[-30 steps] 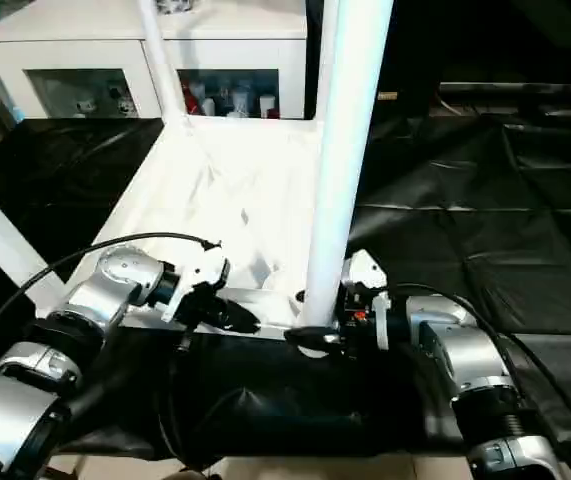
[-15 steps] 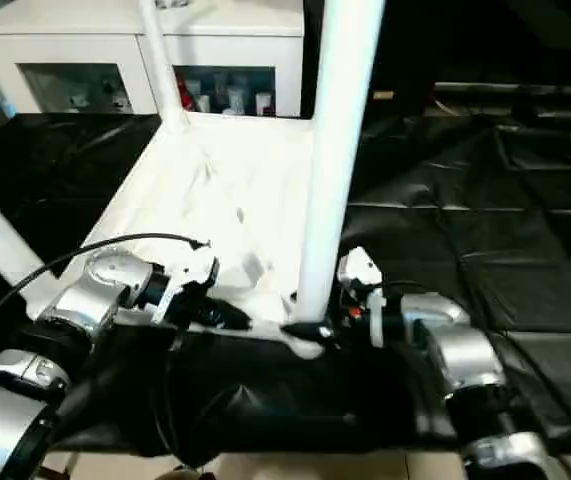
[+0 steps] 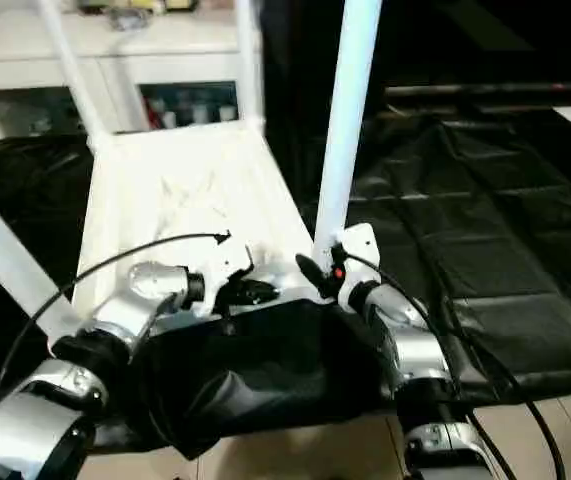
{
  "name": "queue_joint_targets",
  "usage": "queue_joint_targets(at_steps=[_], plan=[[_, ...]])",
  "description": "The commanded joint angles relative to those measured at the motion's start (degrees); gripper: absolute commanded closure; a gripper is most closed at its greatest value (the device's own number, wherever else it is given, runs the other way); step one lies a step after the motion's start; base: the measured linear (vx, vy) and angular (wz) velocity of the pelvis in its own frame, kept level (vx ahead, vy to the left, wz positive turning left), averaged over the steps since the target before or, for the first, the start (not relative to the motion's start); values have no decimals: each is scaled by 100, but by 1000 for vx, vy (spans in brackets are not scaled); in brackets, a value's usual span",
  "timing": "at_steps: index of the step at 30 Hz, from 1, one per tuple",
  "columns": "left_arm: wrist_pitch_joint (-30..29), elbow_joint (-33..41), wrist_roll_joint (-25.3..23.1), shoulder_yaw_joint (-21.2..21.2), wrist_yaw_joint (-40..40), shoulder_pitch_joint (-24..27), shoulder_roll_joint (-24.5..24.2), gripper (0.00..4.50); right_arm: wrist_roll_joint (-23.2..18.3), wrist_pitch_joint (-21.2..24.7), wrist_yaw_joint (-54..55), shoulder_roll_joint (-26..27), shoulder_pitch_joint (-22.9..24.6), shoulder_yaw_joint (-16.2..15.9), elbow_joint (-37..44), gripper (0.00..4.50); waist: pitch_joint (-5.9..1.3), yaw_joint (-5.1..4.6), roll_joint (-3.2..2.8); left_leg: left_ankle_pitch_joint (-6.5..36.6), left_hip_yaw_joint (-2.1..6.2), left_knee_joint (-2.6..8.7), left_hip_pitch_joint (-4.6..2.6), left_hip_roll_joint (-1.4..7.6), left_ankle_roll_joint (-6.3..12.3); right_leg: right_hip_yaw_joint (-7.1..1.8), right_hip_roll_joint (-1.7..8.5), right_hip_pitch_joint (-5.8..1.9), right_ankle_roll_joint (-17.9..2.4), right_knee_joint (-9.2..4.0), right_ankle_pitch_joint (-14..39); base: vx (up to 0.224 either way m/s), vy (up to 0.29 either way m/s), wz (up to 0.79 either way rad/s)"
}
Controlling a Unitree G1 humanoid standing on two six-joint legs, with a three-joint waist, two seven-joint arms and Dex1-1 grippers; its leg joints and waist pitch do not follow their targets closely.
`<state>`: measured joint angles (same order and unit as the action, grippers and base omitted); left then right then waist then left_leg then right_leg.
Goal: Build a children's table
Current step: Rotate leg to tighten
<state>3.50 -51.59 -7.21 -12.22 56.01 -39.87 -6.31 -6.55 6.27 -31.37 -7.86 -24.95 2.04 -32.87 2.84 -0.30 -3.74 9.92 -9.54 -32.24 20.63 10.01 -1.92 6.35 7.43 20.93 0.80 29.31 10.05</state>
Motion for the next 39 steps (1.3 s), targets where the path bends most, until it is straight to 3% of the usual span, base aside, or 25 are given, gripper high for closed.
queue_joint_targets(at_steps=[1,3,4,5,6,7,8,9,11,12,13,14,15,16,18,19,20,22,24,25,26,27,31,35,39], plan=[[122,100,48,-327,25,-38,627,450,-197,263,-616,604,-2,-649,-96,142,-168,-90,58,4384,174,459,-319,195,-270,64,177,76,-346,-562,3790,0,0,0],[197,102,73,-313,194,-48,468,450,-258,276,-997,368,44,-674,106,121,-174,-105,71,4166,202,468,-245,211,-182,116,201,-26,-195,-569,3927,0,0,0],[265,114,99,-301,350,-48,355,450,-308,294,-1317,162,101,-723,264,100,-188,-82,118,4119,206,484,-230,225,-182,95,213,-28,-170,-549,3910,0,0,0],[286,121,116,-289,479,-52,250,450,-372,325,-1632,-43,163,-762,422,100,-192,-59,105,4091,200,496,-223,236,-181,35,230,-20,-209,-527,3836,0,0,0],[322,106,108,-281,582,-64,139,450,-447,339,-1970,-280,240,-791,599,100,-227,-5,157,3850,187,488,-192,244,-122,-48,274,-25,-309,-487,3688,0,0,0],[400,65,99,-278,761,-89,-23,450,-564,367,-2442,-653,358,-798,861,100,-272,51,183,3407,181,529,-71,284,-43,-154,300,-93,-495,-377,3209,0,0,0],[400,65,99,-278,761,-89,-23,450,-564,367,-2442,-653,358,-798,861,100,-272,51,183,3407,181,529,-71,284,-43,-154,300,-93,-495,-377,3209,61,5,-1],[510,6,70,-300,968,-121,-197,450,-670,410,-2964,-1100,490,-780,1115,100,-312,118,162,2949,155,540,-20,326,33,-209,285,-106,-768,-289,2520,59,-1,2],[598,-45,25,-335,1145,-145,-356,450,-742,429,-3457,-1545,609,-753,1305,100,-335,276,235,2202,-14,474,-17,327,322,-274,206,-83,-1261,-158,1322,60,-7,5],[598,-45,25,-335,1145,-145,-356,450,-742,429,-3457,-1545,609,-753,1305,100,-332,320,267,2098,-44,447,-13,324,395,-302,208,-84,-1293,-136,1307,70,-28,14],[667,-86,11,-331,1304,-168,-485,450,-792,488,-3860,-1974,677,-650,1375,100,-318,389,292,2068,-107,402,-48,318,469,-348,217,-8,-1308,-133,1582,70,-28,14],[667,-86,11,-331,1304,-168,-485,450,-792,488,-3860,-1974,677,-650,1375,100,-328,433,293,2024,-123,385,-64,321,473,-369,230,-1,-1296,-125,1697,67,-35,13],[677,-88,37,-320,1436,-173,-539,450,-828,538,-4045,-2164,692,-579,1386,100,-358,470,326,1730,-126,359,-22,328,525,-402,226,-39,-1330,-55,1529,64,-35,5],[706,-64,99,-294,1640,-175,-617,450,-929,699,-4330,-2499,691,-438,1396,100,-378,529,283,1440,-125,332,-5,331,610,-414,216,-43,-1427,0,1190,64,-35,5],[733,-59,140,-294,1711,-180,-651,450,-997,779,-4436,-2662,682,-377,1396,100,-436,613,301,833,-137,250,29,316,828,-408,193,-86,-1624,131,276,27,-15,0],[754,-51,174,-302,1775,-184,-685,450,-1055,825,-4513,-2823,664,-306,1371,100,-450,629,265,682,-130,231,47,309,879,-402,198,-93,-1665,165,63,0,0,0],[755,-48,178,-307,1793,-183,-691,450,-1061,825,-4522,-2850,659,-290,1358,100,-469,649,283,518,-144,185,46,304,983,-398,179,-69,-1733,196,-243,0,0,0],[757,6,205,-342,1906,-158,-720,450,-1112,830,-4505,-3056,610,-101,1276,100,-446,656,248,515,-146,162,102,287,1039,-384,174,-63,-1751,195,-181,0,0,0],[767,54,234,-357,1966,-128,-720,450,-1181,859,-4464,-3170,600,63,1284,100,-395,647,259,1010,-153,203,87,300,831,-374,167,-55,-1617,89,727,0,0,0],[772,127,289,-348,2043,-79,-712,450,-1258,900,-4461,-3295,630,225,1295,100,-384,647,260,1141,-147,217,80,307,751,-374,170,-56,-1571,68,980,0,0,0],[775,166,320,-338,2083,-53,-707,450,-1295,926,-4465,-3354,651,302,1308,100,-379,651,216,1246,-139,227,71,311,670,-377,169,-57,-1524,55,1181,0,0,0],[745,213,350,-332,2132,-25,-707,450,-1339,966,-4483,-3408,686,369,1341,100,-367,640,239,1390,-134,250,52,325,535,-386,155,-48,-1444,27,1455,0,0,0],[760,388,549,-290,2320,75,-739,450,-1547,1133,-4531,-3547,909,557,1596,100,-380,642,205,1494,-129,264,28,333,465,-392,142,-49,-1439,19,1403,0,0,0],[651,579,725,-224,2448,126,-790,450,-1578,1109,-4205,-3374,1093,628,1870,100,-398,636,175,1281,-131,246,47,324,553,-384,135,-45,-1514,61,1026,0,0,0],[785,605,739,-178,2393,151,-813,450,-1590,1103,-3971,-3211,1192,630,2058,100,-401,628,198,1310,-136,245,43,318,513,-377,131,-47,-1486,54,1108,0,0,0]])
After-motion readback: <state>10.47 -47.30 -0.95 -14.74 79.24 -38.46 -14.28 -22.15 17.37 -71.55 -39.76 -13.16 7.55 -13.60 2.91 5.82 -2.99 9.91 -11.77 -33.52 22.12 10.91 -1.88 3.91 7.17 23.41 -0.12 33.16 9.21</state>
